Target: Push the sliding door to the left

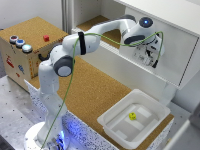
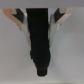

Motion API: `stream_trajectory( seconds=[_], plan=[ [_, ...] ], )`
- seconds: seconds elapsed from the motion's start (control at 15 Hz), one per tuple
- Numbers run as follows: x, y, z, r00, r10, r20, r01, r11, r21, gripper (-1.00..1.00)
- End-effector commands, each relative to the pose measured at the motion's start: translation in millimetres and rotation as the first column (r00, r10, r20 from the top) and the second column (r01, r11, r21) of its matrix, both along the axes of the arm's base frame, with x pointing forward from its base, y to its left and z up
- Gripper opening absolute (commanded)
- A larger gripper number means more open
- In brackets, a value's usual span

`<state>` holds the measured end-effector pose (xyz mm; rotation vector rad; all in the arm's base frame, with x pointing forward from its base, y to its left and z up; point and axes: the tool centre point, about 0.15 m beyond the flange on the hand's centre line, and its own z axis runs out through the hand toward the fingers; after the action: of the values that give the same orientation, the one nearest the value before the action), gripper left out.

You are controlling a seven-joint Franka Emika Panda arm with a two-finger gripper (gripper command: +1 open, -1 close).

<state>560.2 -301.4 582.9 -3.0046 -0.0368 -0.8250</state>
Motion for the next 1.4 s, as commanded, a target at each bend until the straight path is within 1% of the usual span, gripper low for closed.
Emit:
stream_trajectory(
  seconds=[0.0, 0.13, 0.27, 0.33, 0.4, 0.47, 0.67, 0.93, 1.13, 1.33],
  plan=[
    [-16.7, 51.7, -52.6, 0.987, -0.102, 0.128, 0.119, 0.984, -0.129, -1.00],
    [-20.4, 58.0, -53.9, 0.987, -0.099, 0.125, 0.115, 0.986, -0.124, -1.00],
    [-21.8, 66.9, -54.8, 0.985, -0.093, 0.149, 0.113, 0.984, -0.138, -1.00],
    [-22.2, 74.0, -54.6, 0.981, -0.092, 0.170, 0.117, 0.982, -0.148, -1.00],
    [-23.2, 82.7, -55.9, 0.974, -0.086, 0.208, 0.125, 0.976, -0.180, -1.00],
    [-23.4, 87.9, -57.4, 0.974, -0.085, 0.209, 0.124, 0.976, -0.180, -1.00],
    [-27.3, 115.0, -64.6, 0.971, -0.063, 0.229, 0.112, 0.972, -0.208, -1.00],
    [-33.9, 145.9, -68.1, 0.973, -0.054, 0.223, 0.104, 0.971, -0.217, -1.00],
    [-34.5, 157.5, -68.6, 0.971, -0.097, 0.218, 0.146, 0.964, -0.221, -1.00],
    [-30.7, 170.0, -67.3, 0.968, -0.085, 0.236, 0.147, 0.955, -0.259, -1.00]
  ],
)
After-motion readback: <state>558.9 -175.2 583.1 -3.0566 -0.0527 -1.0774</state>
